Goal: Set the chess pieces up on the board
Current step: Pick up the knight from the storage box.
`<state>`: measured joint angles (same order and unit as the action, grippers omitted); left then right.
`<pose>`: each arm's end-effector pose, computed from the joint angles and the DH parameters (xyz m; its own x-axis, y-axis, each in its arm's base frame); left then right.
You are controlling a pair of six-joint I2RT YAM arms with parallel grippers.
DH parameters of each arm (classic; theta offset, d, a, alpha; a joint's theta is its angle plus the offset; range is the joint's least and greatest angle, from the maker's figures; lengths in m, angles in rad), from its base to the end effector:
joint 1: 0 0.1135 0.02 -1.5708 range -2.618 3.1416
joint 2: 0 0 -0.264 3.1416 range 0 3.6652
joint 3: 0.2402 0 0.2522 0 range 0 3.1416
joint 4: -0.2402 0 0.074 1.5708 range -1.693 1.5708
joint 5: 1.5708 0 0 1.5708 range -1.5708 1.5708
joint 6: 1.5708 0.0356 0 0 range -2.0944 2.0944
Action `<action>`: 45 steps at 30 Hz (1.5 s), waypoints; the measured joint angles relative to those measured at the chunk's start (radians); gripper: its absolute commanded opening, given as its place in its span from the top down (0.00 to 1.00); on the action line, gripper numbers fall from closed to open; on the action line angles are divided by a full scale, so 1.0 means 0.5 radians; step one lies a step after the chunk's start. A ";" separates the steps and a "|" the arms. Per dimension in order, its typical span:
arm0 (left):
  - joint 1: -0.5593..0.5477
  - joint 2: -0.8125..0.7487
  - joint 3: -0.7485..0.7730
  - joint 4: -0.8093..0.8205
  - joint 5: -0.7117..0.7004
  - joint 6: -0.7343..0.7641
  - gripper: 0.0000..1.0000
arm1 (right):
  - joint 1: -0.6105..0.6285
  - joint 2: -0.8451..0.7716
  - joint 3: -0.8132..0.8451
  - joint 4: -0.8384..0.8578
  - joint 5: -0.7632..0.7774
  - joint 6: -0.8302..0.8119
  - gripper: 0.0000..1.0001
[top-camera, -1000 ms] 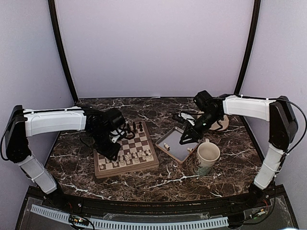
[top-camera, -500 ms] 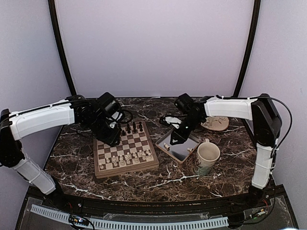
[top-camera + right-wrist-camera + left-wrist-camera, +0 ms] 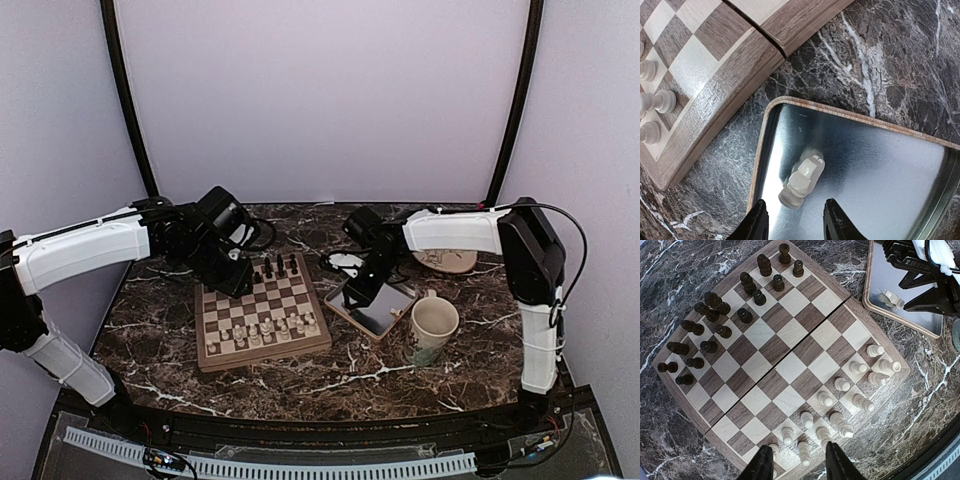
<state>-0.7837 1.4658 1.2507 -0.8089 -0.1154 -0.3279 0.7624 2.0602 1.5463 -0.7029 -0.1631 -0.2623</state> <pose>0.2163 -0.2098 0.2890 -0.7850 0.3307 -0.5239 0.4289 0.9003 -0.0743 0.3032 0.2975 0.1760 -0.4679 -0.8006 -0.3743 -0.8734 0.4837 0.0572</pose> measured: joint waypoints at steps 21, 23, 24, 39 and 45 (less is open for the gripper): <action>0.000 0.004 -0.039 0.076 0.030 -0.019 0.62 | 0.016 0.103 0.019 -0.001 0.272 -0.013 0.66; 0.000 0.004 -0.050 0.080 0.038 -0.022 0.62 | 0.016 0.103 0.019 -0.001 0.250 -0.027 0.68; 0.000 0.004 -0.057 0.085 0.042 -0.026 0.62 | 0.016 0.104 0.019 -0.001 0.236 -0.034 0.70; 0.000 0.004 -0.134 0.215 0.078 -0.034 0.62 | 0.000 0.134 0.048 0.018 0.177 -0.064 0.92; 0.001 0.003 -0.197 0.577 0.270 0.040 0.51 | -0.133 0.007 -0.046 0.013 -0.132 -0.071 0.93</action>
<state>-0.7834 1.4673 1.1522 -0.5205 0.0196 -0.3077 0.6960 2.0636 1.5234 -0.6964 -0.2291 -0.2977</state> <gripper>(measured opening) 0.429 0.133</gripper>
